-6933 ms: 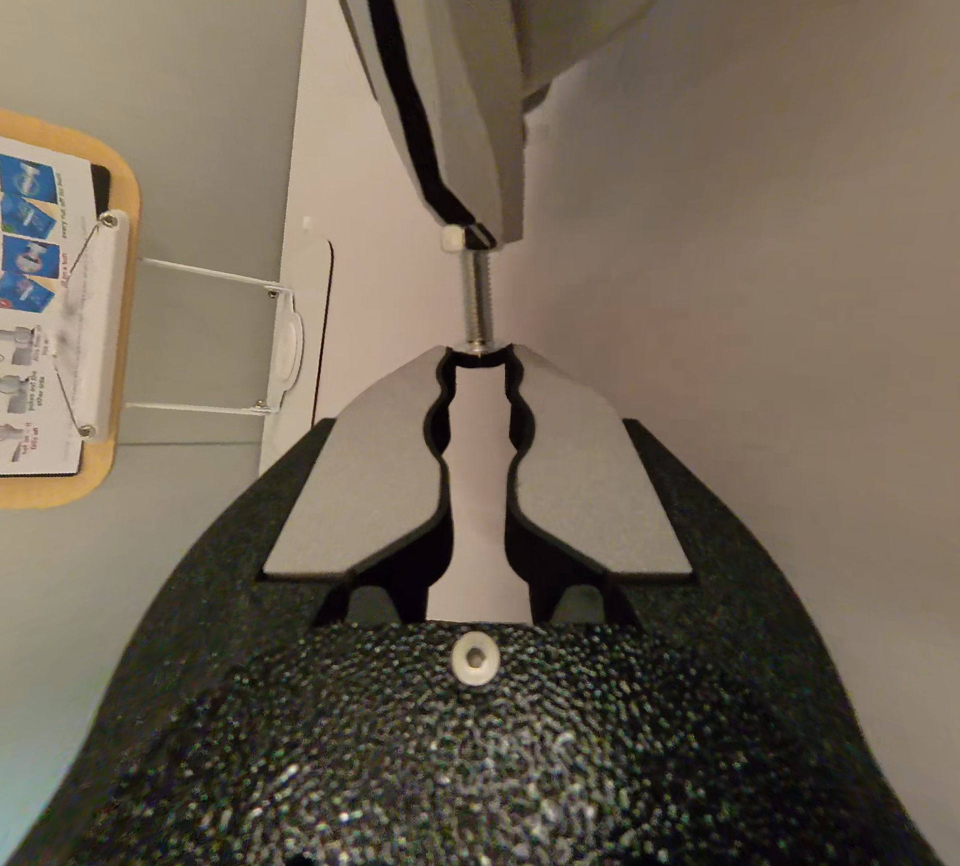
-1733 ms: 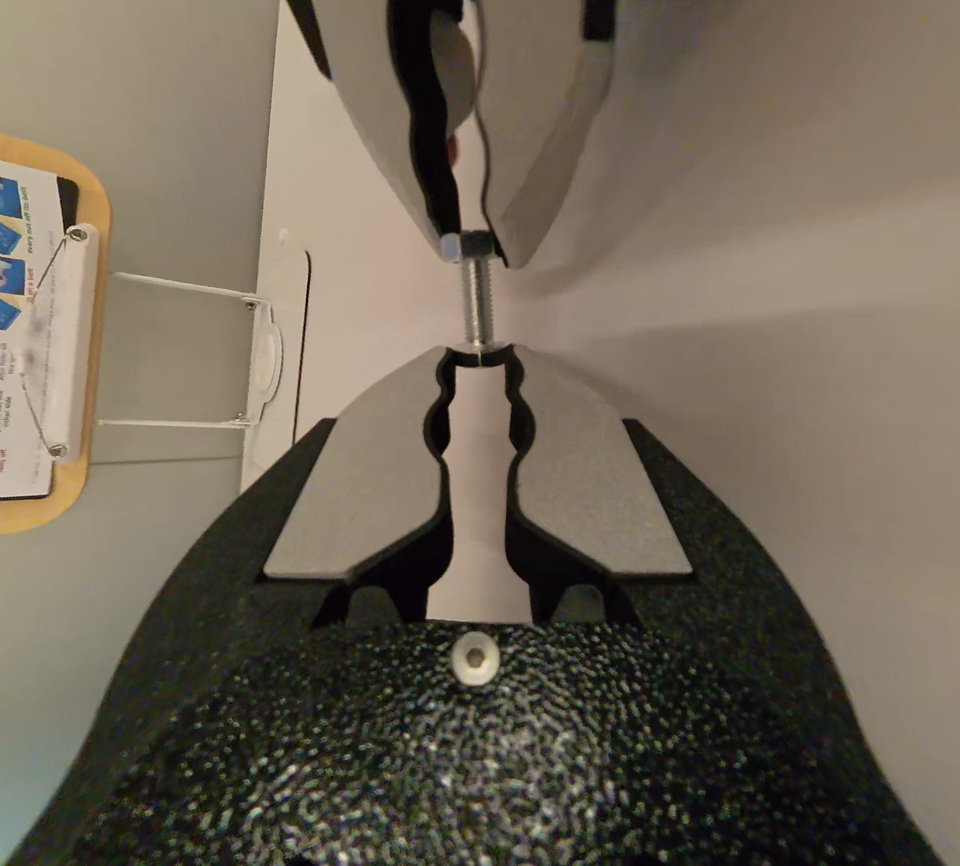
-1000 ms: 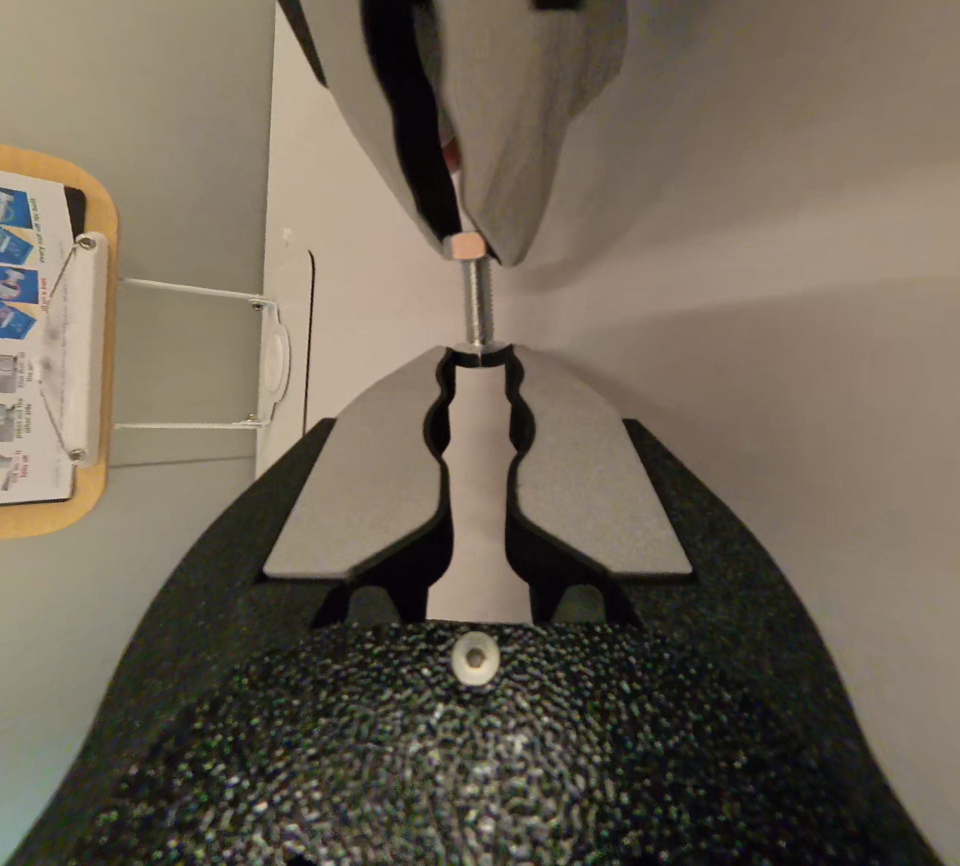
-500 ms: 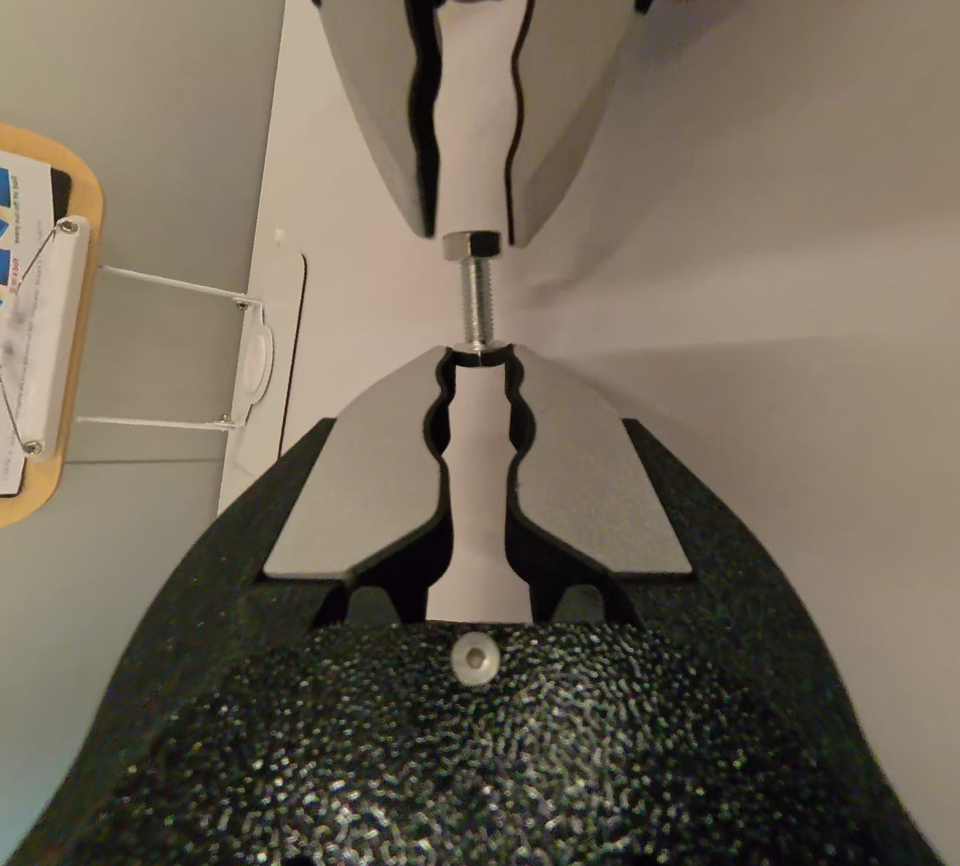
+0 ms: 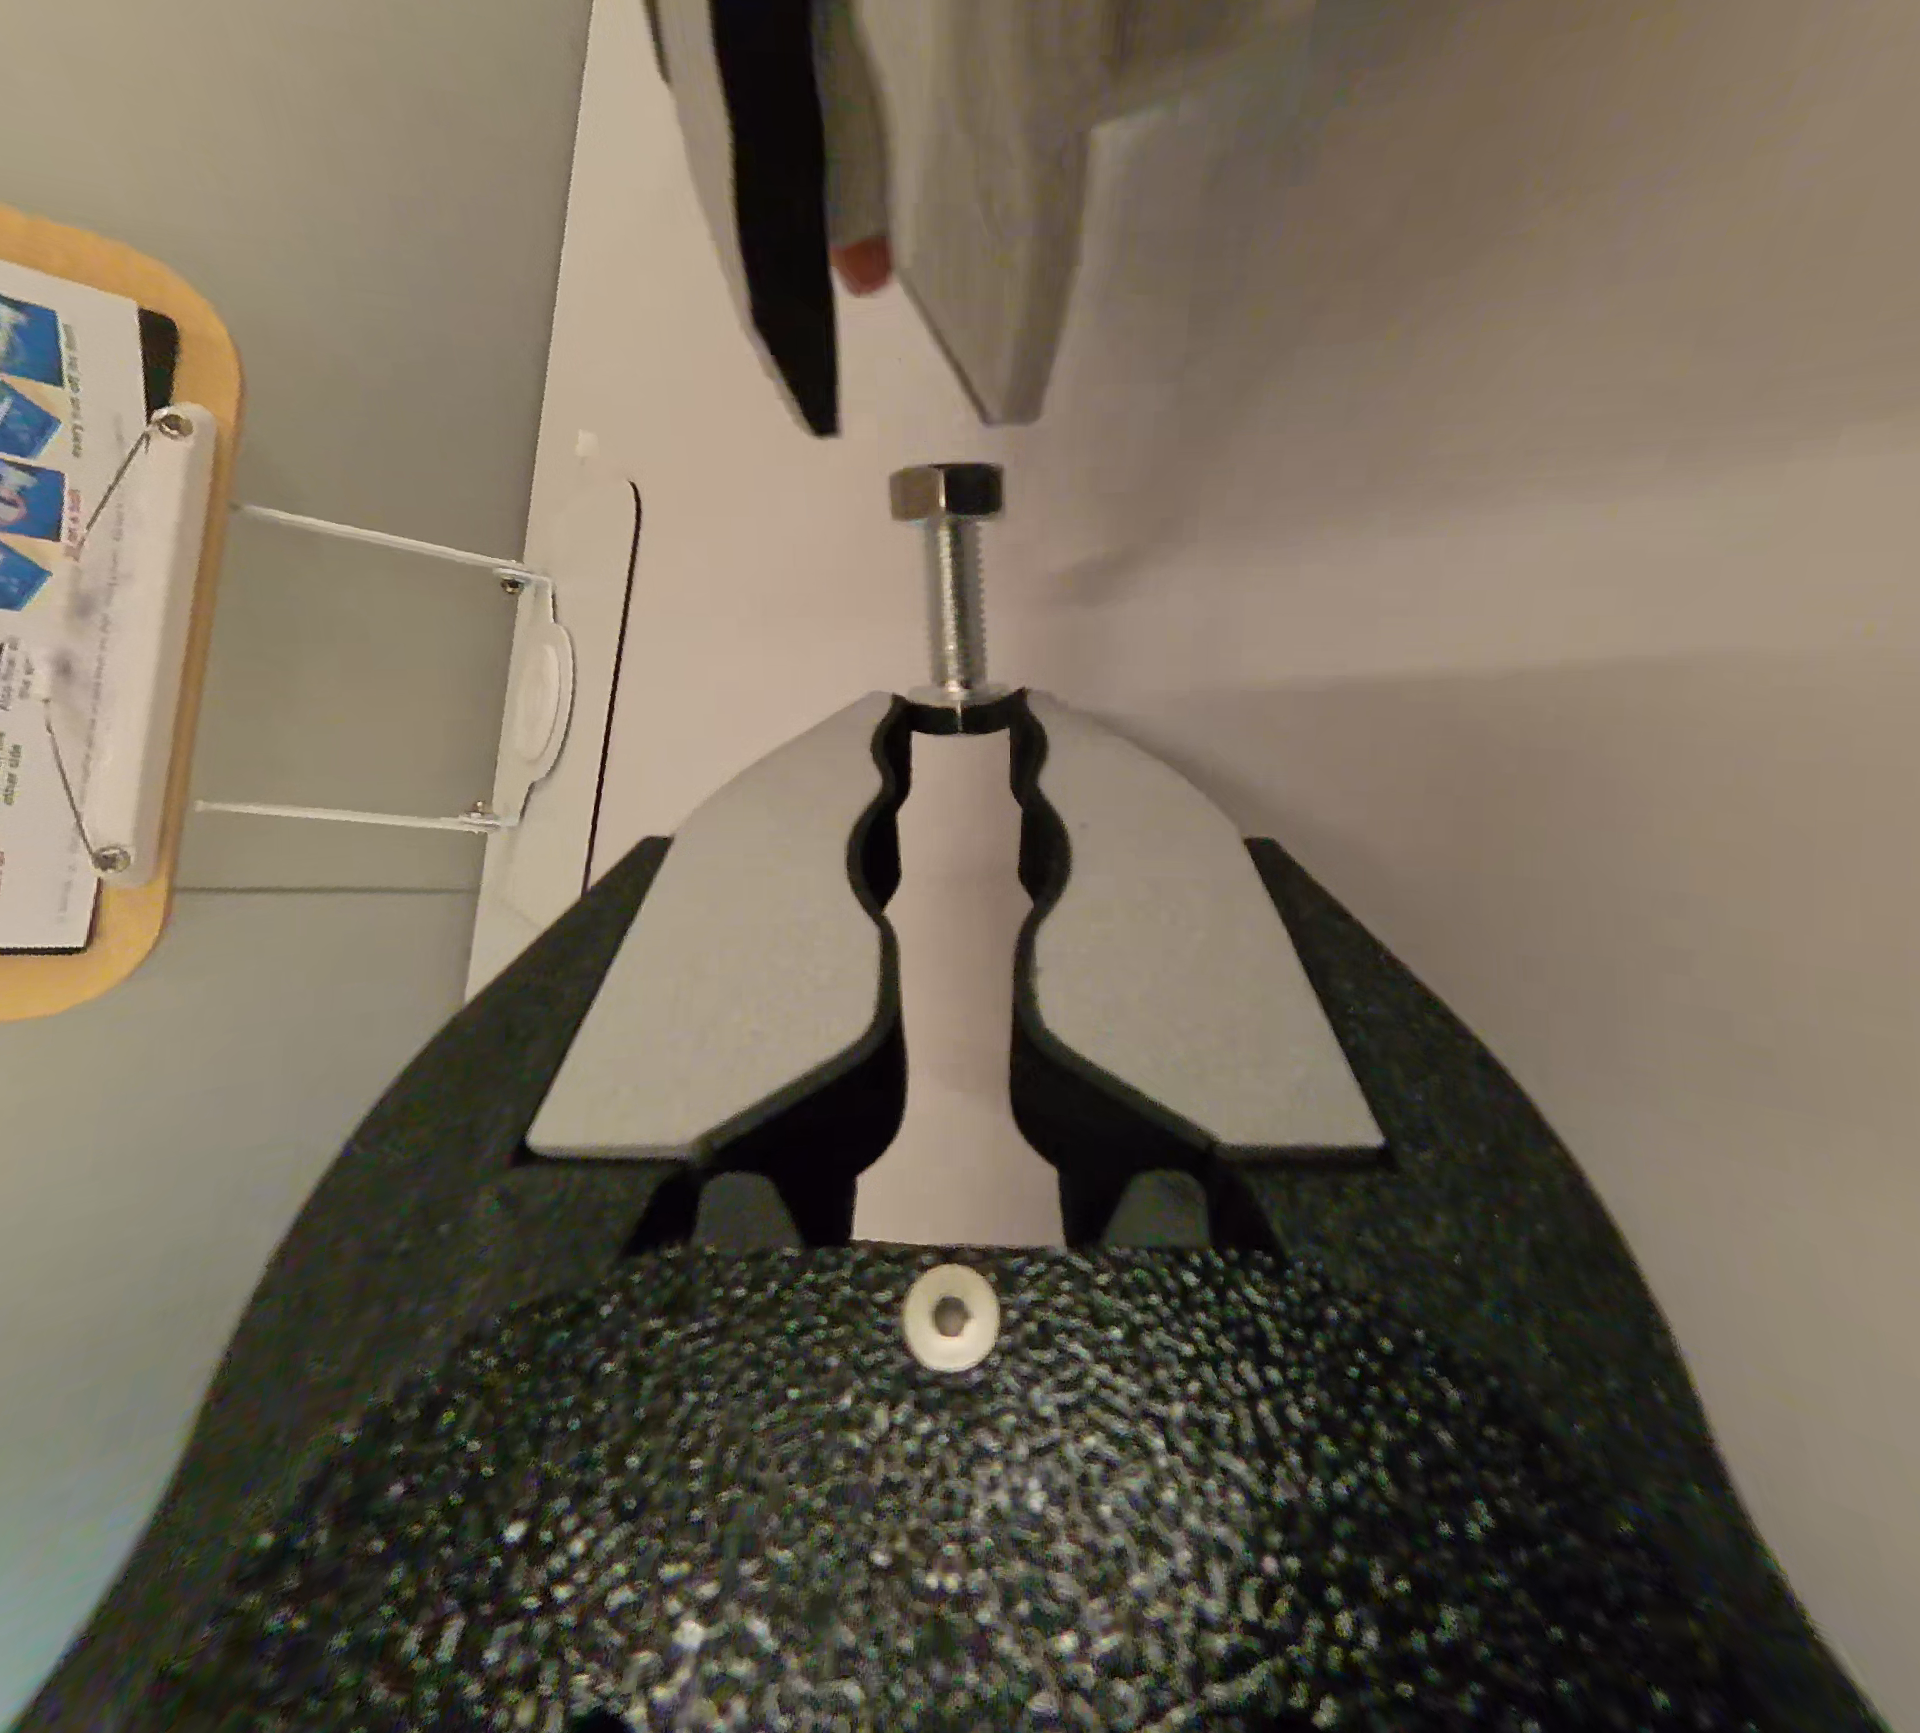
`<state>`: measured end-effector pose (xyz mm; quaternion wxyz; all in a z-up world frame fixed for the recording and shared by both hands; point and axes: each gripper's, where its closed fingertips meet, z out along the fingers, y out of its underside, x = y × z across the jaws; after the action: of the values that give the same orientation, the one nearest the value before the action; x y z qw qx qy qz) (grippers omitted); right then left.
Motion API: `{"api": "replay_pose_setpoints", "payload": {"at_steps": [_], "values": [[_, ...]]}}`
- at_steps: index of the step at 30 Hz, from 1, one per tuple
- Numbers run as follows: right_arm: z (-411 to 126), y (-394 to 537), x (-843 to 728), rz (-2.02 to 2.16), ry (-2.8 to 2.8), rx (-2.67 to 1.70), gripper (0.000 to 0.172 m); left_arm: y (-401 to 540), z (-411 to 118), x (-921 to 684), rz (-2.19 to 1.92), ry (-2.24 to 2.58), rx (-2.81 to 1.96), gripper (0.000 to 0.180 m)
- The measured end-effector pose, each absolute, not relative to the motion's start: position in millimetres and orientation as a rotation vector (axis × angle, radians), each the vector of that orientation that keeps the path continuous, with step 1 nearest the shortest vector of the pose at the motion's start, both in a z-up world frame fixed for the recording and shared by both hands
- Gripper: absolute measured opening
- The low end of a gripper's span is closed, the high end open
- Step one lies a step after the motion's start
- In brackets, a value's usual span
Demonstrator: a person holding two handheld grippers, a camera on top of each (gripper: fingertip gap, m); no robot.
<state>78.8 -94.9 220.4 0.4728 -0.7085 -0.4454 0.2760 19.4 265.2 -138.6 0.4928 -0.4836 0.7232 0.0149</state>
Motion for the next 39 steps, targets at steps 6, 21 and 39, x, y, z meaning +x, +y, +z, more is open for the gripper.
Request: {"api": "replay_pose_setpoints", "payload": {"at_steps": [6,21,39], "values": [[206.9,-107.3,73.7,0.105,-1.466,-1.415,0.023,256.9,-142.0,24.2,0.004,1.786,-1.151,0.017],[228.3,-109.5,83.8,0.638,-1.157,-1.733,0.048,263.0,-137.7,19.5,0.021,1.747,-1.179,0.017],[228.6,-116.5,84.5,1.019,-0.933,-1.892,0.049,256.1,-141.8,24.1,0.027,1.784,-1.15,0.018]]}}
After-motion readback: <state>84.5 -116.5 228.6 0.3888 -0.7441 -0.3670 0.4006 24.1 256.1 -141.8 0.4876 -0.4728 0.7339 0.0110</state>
